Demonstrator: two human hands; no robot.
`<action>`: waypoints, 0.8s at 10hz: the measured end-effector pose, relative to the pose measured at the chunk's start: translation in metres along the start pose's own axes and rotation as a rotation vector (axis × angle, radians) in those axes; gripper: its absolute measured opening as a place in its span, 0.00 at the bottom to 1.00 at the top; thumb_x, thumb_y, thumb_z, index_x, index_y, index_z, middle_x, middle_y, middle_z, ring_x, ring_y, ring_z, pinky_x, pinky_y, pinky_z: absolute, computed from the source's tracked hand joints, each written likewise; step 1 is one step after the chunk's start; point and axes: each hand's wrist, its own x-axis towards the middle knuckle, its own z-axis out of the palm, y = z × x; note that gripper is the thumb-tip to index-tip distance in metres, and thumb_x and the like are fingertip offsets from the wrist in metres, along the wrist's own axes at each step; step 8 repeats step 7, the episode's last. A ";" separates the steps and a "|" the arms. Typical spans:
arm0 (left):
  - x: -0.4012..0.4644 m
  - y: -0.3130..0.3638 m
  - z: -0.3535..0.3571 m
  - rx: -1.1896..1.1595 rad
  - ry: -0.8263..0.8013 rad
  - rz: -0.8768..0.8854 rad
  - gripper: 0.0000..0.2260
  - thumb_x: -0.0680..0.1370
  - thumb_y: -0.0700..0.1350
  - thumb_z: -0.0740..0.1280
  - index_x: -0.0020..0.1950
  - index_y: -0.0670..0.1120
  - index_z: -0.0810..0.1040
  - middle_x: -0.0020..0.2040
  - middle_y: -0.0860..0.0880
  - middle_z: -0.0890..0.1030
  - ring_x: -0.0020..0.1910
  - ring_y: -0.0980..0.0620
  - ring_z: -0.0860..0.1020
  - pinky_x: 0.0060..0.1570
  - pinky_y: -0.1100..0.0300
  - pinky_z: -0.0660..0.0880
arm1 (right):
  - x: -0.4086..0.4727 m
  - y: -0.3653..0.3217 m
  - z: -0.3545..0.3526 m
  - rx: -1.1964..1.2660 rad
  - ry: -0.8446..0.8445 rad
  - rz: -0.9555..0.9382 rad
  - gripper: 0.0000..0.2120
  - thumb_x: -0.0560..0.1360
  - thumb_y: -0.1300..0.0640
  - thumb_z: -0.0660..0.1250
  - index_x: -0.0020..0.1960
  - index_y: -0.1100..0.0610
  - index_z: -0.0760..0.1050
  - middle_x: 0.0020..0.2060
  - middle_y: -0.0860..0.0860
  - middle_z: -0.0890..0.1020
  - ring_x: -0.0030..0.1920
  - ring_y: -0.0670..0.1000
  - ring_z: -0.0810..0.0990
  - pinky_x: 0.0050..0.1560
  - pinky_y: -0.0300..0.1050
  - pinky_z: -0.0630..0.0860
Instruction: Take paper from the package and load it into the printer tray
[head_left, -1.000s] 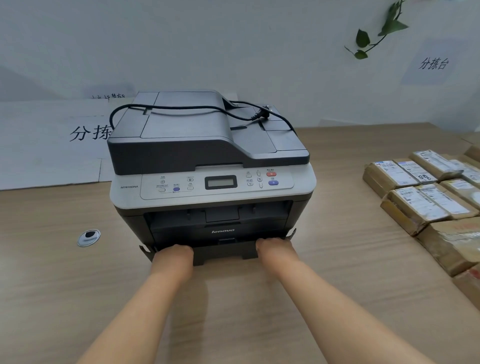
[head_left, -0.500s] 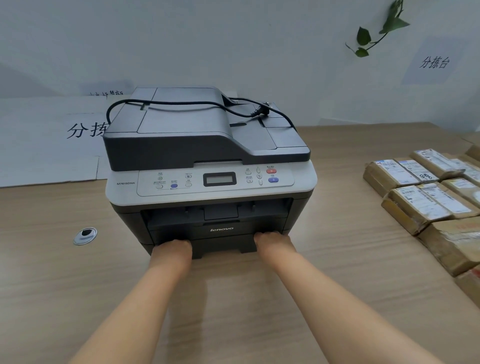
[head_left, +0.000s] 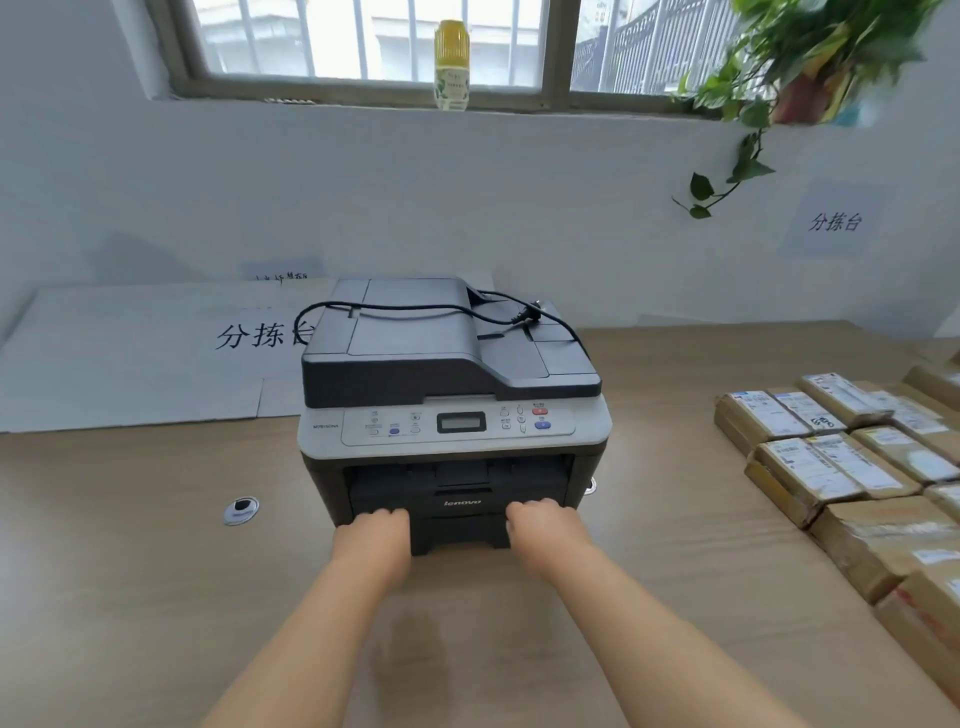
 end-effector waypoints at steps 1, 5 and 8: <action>-0.024 0.001 -0.033 -0.031 0.047 0.001 0.14 0.79 0.43 0.58 0.64 0.45 0.69 0.60 0.45 0.75 0.59 0.45 0.74 0.58 0.51 0.74 | -0.022 -0.006 -0.033 -0.009 0.069 -0.023 0.11 0.79 0.60 0.55 0.59 0.59 0.70 0.57 0.56 0.78 0.59 0.59 0.73 0.51 0.51 0.68; -0.110 -0.007 -0.142 0.017 0.300 0.019 0.14 0.79 0.41 0.57 0.64 0.44 0.68 0.61 0.44 0.75 0.59 0.44 0.74 0.55 0.50 0.73 | -0.095 -0.017 -0.156 -0.041 0.320 -0.048 0.06 0.79 0.62 0.55 0.52 0.57 0.70 0.52 0.55 0.79 0.52 0.58 0.74 0.44 0.48 0.65; -0.149 -0.007 -0.177 0.015 0.393 0.019 0.15 0.79 0.42 0.57 0.66 0.44 0.66 0.64 0.44 0.73 0.62 0.43 0.72 0.57 0.49 0.71 | -0.128 -0.023 -0.198 -0.041 0.419 -0.061 0.13 0.82 0.55 0.49 0.55 0.59 0.70 0.53 0.56 0.79 0.56 0.58 0.75 0.46 0.49 0.65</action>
